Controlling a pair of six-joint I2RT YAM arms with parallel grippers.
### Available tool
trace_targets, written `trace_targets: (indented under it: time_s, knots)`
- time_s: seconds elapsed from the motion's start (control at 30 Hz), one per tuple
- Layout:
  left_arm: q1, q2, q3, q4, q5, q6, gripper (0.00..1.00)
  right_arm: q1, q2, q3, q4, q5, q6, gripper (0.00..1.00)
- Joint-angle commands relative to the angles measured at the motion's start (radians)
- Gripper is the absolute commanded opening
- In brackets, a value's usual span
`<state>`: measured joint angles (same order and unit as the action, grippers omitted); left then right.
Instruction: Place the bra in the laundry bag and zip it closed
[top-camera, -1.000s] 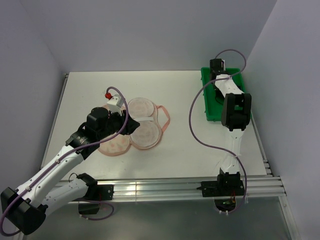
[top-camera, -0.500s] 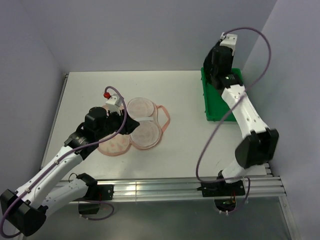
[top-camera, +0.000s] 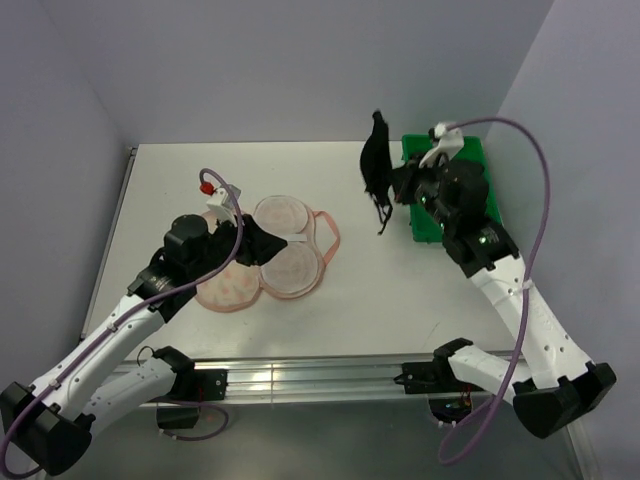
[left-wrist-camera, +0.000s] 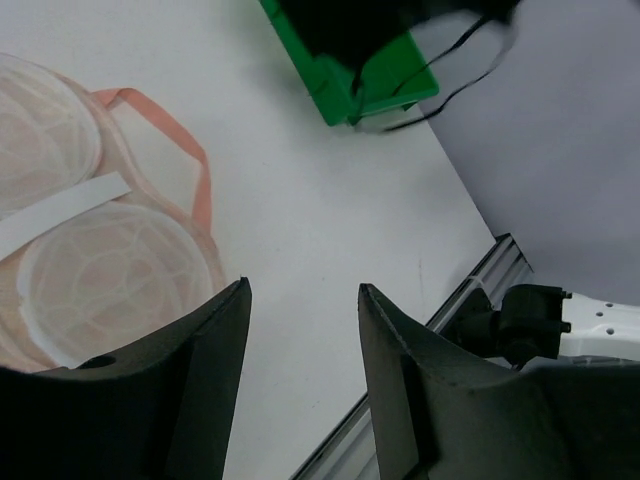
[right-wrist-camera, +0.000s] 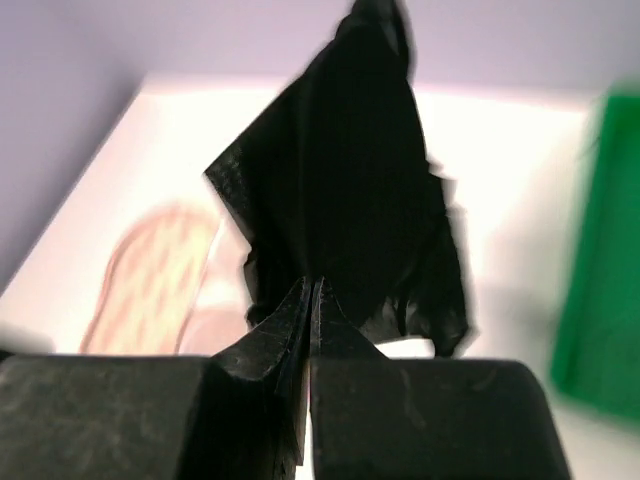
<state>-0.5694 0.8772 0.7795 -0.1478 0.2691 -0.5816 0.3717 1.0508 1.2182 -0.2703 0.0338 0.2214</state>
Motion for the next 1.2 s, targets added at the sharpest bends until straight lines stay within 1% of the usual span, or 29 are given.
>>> trace_targets:
  time_s: [0.0, 0.03, 0.07, 0.1, 0.13, 0.17, 0.2, 0.3, 0.33, 0.37, 0.47, 0.5, 0.57, 0.6, 0.67, 0.7, 0.77, 0.83, 0.93, 1.0, 1.03, 1.1, 1.17]
  knots:
    - [-0.012, 0.017, -0.045, 0.119, 0.038, -0.098, 0.54, 0.018, -0.15, -0.212, 0.02, -0.259, 0.114, 0.0]
    - [-0.023, 0.025, -0.055, 0.131, 0.032, -0.104, 0.54, 0.018, -0.182, -0.251, 0.048, -0.308, 0.128, 0.0]
    - [-0.027, 0.032, -0.059, 0.137, 0.032, -0.107, 0.54, 0.021, -0.21, -0.29, 0.052, -0.395, 0.143, 0.0]
    - [-0.036, 0.052, -0.063, 0.145, 0.033, -0.104, 0.54, 0.024, -0.265, -0.359, 0.059, -0.42, 0.156, 0.0]
    - [-0.058, 0.061, -0.063, 0.172, 0.027, -0.103, 0.55, 0.03, -0.293, -0.391, 0.092, -0.445, 0.171, 0.0]
    - [-0.067, 0.071, -0.066, 0.201, 0.024, -0.101, 0.55, 0.033, -0.314, -0.42, 0.1, -0.506, 0.179, 0.0]
    - [-0.078, 0.083, -0.068, 0.221, 0.022, -0.1, 0.55, 0.036, -0.346, -0.452, 0.095, -0.531, 0.179, 0.0]
    - [-0.107, 0.101, -0.068, 0.31, 0.007, -0.104, 0.6, 0.042, -0.399, -0.491, 0.07, -0.61, 0.159, 0.0]
    - [-0.113, 0.108, -0.066, 0.329, 0.007, -0.107, 0.63, 0.042, -0.408, -0.496, 0.06, -0.642, 0.138, 0.0]
    - [-0.116, 0.123, -0.059, 0.347, 0.007, -0.112, 0.64, 0.044, -0.432, -0.517, 0.06, -0.711, 0.13, 0.0]
    - [-0.124, 0.152, -0.033, 0.444, 0.044, -0.136, 0.66, 0.045, -0.472, -0.566, 0.095, -0.776, 0.139, 0.0]
    - [-0.127, 0.176, -0.022, 0.473, 0.059, -0.142, 0.66, 0.045, -0.477, -0.574, 0.123, -0.769, 0.154, 0.0]
    - [-0.148, 0.195, 0.006, 0.491, 0.082, -0.143, 0.66, 0.047, -0.457, -0.569, 0.126, -0.732, 0.193, 0.0]
    - [-0.159, 0.207, 0.01, 0.488, 0.073, -0.136, 0.66, 0.046, -0.44, -0.56, 0.088, -0.685, 0.193, 0.0]
    - [-0.188, 0.215, 0.01, 0.456, 0.056, -0.12, 0.65, 0.049, -0.391, -0.548, 0.079, -0.644, 0.205, 0.0]
    - [-0.198, 0.221, 0.004, 0.45, 0.033, -0.119, 0.65, 0.055, -0.373, -0.548, 0.097, -0.646, 0.211, 0.0]
    - [-0.199, 0.239, -0.016, 0.473, 0.044, -0.127, 0.66, 0.073, -0.312, -0.536, 0.1, -0.649, 0.207, 0.0]
    - [-0.199, 0.262, -0.008, 0.476, 0.047, -0.13, 0.71, 0.119, -0.284, -0.53, 0.1, -0.622, 0.184, 0.0]
    - [-0.204, 0.301, 0.023, 0.482, 0.083, -0.136, 0.75, 0.166, -0.256, -0.523, 0.08, -0.565, 0.167, 0.0]
    - [-0.208, 0.324, 0.035, 0.487, 0.087, -0.133, 0.76, 0.176, -0.249, -0.536, 0.091, -0.534, 0.17, 0.0]
    - [-0.213, 0.33, 0.04, 0.484, 0.079, -0.132, 0.76, 0.18, -0.245, -0.542, 0.101, -0.534, 0.174, 0.0]
    - [-0.219, 0.355, 0.053, 0.423, 0.049, -0.116, 0.74, 0.184, -0.242, -0.557, 0.121, -0.522, 0.177, 0.0]
    - [-0.222, 0.368, 0.063, 0.372, -0.031, -0.103, 0.73, 0.187, -0.245, -0.568, 0.135, -0.517, 0.182, 0.0]
